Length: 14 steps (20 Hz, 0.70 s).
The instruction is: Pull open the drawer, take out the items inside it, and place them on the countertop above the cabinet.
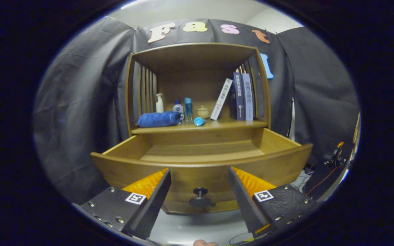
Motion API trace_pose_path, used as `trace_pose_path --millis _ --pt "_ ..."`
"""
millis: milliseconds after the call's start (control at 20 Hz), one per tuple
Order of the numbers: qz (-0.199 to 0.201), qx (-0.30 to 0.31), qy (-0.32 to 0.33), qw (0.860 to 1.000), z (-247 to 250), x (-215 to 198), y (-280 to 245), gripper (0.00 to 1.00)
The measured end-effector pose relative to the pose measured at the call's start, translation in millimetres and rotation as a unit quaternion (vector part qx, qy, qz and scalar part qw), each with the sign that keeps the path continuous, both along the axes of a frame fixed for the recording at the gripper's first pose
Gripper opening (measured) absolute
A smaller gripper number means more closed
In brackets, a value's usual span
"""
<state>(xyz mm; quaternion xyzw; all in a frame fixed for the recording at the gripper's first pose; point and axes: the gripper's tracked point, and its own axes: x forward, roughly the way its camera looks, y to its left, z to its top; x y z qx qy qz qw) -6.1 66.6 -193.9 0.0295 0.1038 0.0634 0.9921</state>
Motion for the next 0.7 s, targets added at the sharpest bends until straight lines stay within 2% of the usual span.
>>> trace_pose_path --millis 250,300,400,700 --pt "-0.014 -0.002 0.022 1.000 -27.7 12.5 3.5 0.99" --pt "-0.018 -0.001 0.001 1.000 -22.0 15.6 5.1 0.99" --pt "-0.017 -0.012 -0.011 1.000 -24.0 19.6 3.2 0.99" --pt "0.003 0.012 0.000 1.000 -21.5 34.5 -3.1 0.99"
